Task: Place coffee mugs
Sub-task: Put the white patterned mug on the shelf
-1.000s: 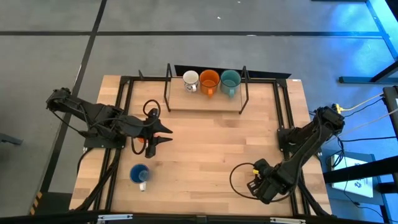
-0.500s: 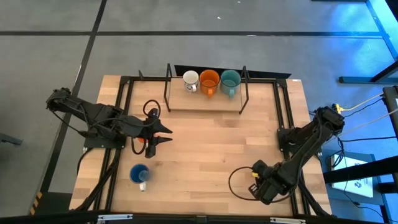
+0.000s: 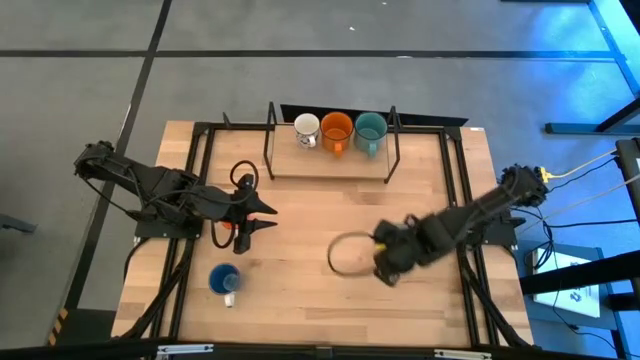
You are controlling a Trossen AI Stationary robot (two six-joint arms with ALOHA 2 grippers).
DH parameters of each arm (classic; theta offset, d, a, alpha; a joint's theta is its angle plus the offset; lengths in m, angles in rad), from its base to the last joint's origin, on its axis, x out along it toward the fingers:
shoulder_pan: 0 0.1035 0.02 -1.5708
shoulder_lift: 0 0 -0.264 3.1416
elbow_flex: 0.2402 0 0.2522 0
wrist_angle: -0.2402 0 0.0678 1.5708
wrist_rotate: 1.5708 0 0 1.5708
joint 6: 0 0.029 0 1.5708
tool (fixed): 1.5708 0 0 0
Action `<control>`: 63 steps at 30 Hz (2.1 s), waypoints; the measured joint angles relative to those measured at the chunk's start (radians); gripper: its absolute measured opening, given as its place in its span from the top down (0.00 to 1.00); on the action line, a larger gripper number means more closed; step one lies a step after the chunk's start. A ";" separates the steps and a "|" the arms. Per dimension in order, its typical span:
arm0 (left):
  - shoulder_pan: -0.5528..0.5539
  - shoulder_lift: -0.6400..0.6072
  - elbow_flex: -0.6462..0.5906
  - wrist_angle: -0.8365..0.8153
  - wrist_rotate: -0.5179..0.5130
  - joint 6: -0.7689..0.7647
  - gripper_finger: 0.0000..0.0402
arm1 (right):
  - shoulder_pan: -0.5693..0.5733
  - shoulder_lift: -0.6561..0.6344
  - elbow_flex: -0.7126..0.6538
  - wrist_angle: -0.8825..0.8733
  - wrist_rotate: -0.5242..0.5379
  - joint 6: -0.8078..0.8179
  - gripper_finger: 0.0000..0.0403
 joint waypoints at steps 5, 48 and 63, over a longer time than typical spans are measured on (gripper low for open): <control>0.000 0.000 0.000 0.000 -0.030 0.000 0.68 | -0.143 0.000 0.058 -0.048 0.009 -0.202 0.99; 0.050 0.000 0.000 -0.006 -0.094 -0.071 0.68 | -0.871 0.283 0.209 -0.097 -0.146 -1.009 0.98; 0.050 0.000 0.000 -0.008 -0.094 -0.070 0.68 | -0.870 0.283 0.145 -0.036 -0.116 -1.026 0.97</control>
